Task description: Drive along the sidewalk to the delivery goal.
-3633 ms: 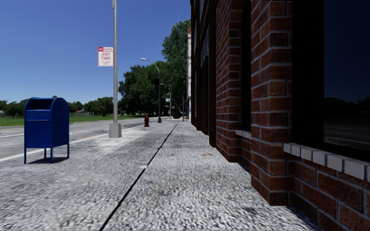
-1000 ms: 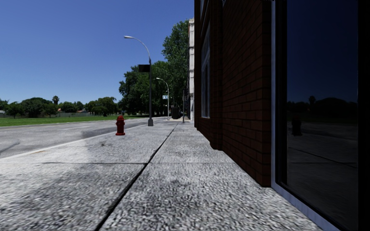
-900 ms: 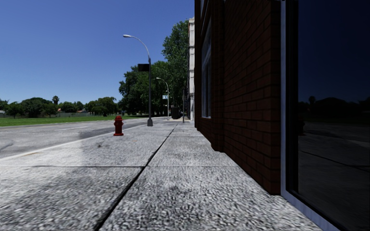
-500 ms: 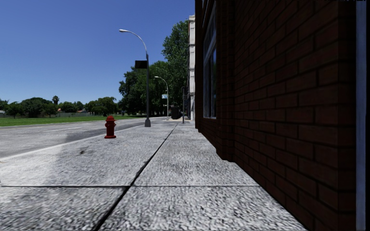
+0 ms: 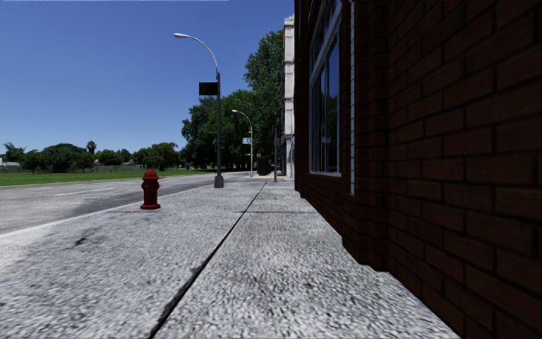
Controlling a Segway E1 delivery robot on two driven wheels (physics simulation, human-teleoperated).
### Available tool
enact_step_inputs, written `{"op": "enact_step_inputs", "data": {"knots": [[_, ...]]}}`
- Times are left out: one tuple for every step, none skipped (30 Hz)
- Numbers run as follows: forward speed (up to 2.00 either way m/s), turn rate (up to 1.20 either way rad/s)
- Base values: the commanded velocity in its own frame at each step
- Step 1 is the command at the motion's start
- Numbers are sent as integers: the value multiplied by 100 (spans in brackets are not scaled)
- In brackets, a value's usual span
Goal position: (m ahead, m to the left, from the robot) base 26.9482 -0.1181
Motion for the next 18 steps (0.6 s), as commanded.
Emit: {"op": "enact_step_inputs", "data": {"knots": [[200, 0], [200, 0], [200, 0], [200, 0], [200, 0], [200, 0], [200, 0], [200, 0], [200, 0], [200, 0], [200, 0], [200, 0], [200, 0], [200, 0], [200, 0], [200, 0], [200, 0], [200, 0]]}}
